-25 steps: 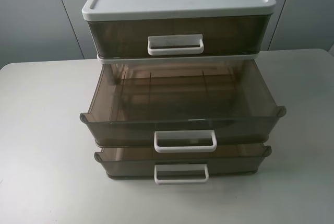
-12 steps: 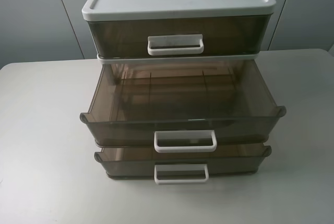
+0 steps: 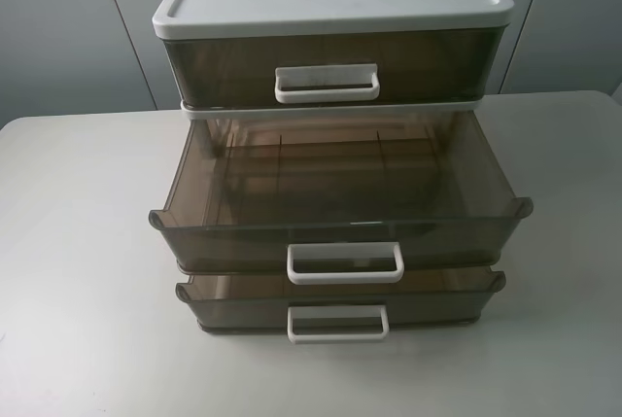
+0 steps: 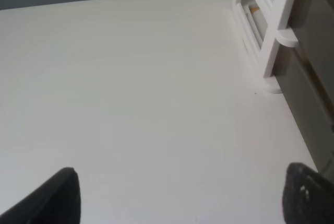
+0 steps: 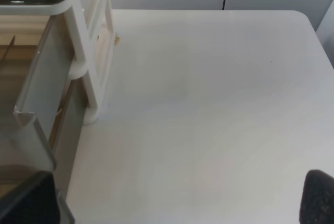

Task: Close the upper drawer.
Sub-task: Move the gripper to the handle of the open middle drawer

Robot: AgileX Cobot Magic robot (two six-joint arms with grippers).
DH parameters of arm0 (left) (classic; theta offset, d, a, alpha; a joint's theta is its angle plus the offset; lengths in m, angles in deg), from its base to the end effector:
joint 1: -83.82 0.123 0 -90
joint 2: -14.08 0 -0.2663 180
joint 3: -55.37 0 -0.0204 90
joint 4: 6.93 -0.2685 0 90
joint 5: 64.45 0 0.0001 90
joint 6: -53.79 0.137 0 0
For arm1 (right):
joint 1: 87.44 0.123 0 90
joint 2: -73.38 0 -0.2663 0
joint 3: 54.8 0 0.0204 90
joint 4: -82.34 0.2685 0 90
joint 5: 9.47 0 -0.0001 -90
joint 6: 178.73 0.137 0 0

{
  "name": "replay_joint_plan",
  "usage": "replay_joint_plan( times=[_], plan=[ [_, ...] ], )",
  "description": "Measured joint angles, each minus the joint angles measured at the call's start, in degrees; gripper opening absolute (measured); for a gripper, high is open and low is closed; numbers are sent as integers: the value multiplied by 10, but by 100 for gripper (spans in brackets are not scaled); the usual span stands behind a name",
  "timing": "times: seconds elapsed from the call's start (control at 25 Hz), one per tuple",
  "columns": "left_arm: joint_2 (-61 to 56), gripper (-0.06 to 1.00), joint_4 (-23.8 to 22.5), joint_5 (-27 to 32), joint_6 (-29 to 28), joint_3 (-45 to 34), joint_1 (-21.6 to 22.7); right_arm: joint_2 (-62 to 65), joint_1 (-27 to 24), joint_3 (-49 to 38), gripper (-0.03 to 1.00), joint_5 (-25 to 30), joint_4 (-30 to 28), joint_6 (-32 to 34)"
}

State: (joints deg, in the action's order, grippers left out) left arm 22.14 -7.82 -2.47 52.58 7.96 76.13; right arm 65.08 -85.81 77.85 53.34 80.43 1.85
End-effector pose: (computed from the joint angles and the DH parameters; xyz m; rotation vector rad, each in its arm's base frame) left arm 0.0671 -0.0072 0.2661 0.1148 2.0475 -0.0781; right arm 0.0671 -0.0022 0.2645 -0.0164 2.0670 -0.0163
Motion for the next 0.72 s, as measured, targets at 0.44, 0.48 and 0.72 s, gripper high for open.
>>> replay_joint_plan(
  times=[0.44, 0.48, 0.72],
  plan=[
    [0, 74, 0, 0, 0, 0, 0, -55, 0, 29, 70, -4, 62, -1],
    [0, 74, 0, 0, 0, 0, 0, -76, 0, 46, 70, -4, 66, -2],
    [0, 74, 0, 0, 0, 0, 0, -254, 0, 163, 70, 3, 117, -45]
  ],
)
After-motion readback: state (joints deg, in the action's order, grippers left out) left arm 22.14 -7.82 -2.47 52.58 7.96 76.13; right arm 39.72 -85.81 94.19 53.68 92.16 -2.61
